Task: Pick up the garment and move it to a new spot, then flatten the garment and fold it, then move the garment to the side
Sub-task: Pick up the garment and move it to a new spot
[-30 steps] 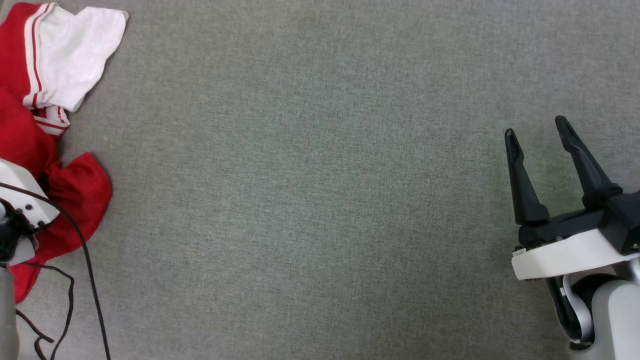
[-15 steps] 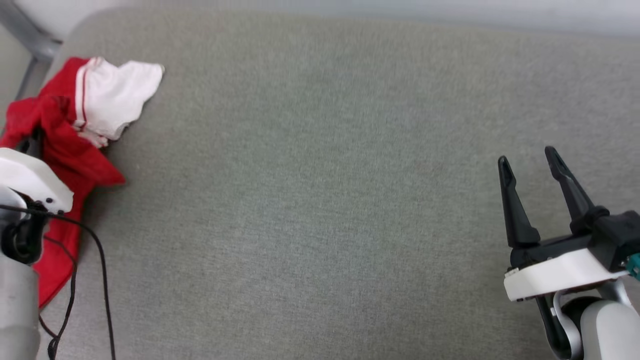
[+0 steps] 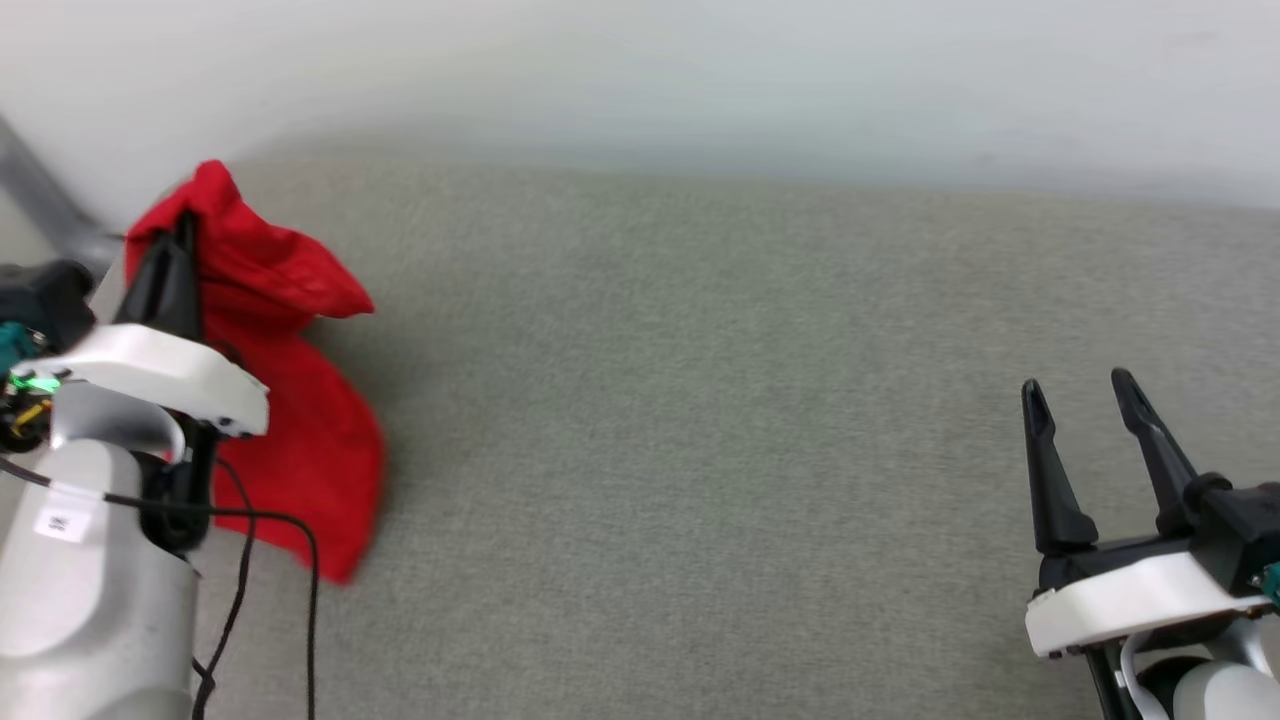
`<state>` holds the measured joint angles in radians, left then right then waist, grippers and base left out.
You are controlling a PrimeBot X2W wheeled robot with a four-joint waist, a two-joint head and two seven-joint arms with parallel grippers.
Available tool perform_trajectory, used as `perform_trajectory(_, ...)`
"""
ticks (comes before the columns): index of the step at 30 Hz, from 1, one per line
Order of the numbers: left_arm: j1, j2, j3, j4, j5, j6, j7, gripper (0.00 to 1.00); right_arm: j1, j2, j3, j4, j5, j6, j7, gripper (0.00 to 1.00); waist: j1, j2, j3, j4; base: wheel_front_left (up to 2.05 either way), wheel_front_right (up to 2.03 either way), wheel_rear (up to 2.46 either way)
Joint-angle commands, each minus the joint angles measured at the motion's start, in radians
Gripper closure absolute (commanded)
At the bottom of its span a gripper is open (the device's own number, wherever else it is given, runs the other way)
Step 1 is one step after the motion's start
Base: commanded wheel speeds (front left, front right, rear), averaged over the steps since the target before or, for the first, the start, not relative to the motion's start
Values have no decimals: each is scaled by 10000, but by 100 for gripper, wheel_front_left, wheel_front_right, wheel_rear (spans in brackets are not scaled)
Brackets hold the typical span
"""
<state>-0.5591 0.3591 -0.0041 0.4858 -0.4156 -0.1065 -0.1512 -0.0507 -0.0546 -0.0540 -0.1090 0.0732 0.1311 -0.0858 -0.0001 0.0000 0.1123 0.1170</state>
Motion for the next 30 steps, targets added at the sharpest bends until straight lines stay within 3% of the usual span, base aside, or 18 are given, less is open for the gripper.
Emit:
perform_trajectory(1,197,-62,-49,-150,21,4,-90,100,156,42,-34,-16,62,-7,31,0,1,0,-264,-260,0,0,0)
perform_trajectory(9,972,-799,-512,-1404,75,188,-435,100,578,49,-50,10,328,-7,112,0,1,0,-815,-991,0,0,0)
perform_trajectory(18,1720,-1907,-1697,-2450,121,109,-366,100,731,45,21,-74,398,-7,231,0,1,0,-1021,-1967,0,0,0)
perform_trajectory(24,2104,-2577,-2951,-2494,60,-59,-105,100,686,46,84,-162,445,-7,269,0,1,0,-685,-2481,0,0,0)
perform_trajectory(30,2597,-2826,-4043,-1999,17,-144,155,100,537,47,175,-125,516,-7,164,0,1,0,-157,-2771,0,0,0)
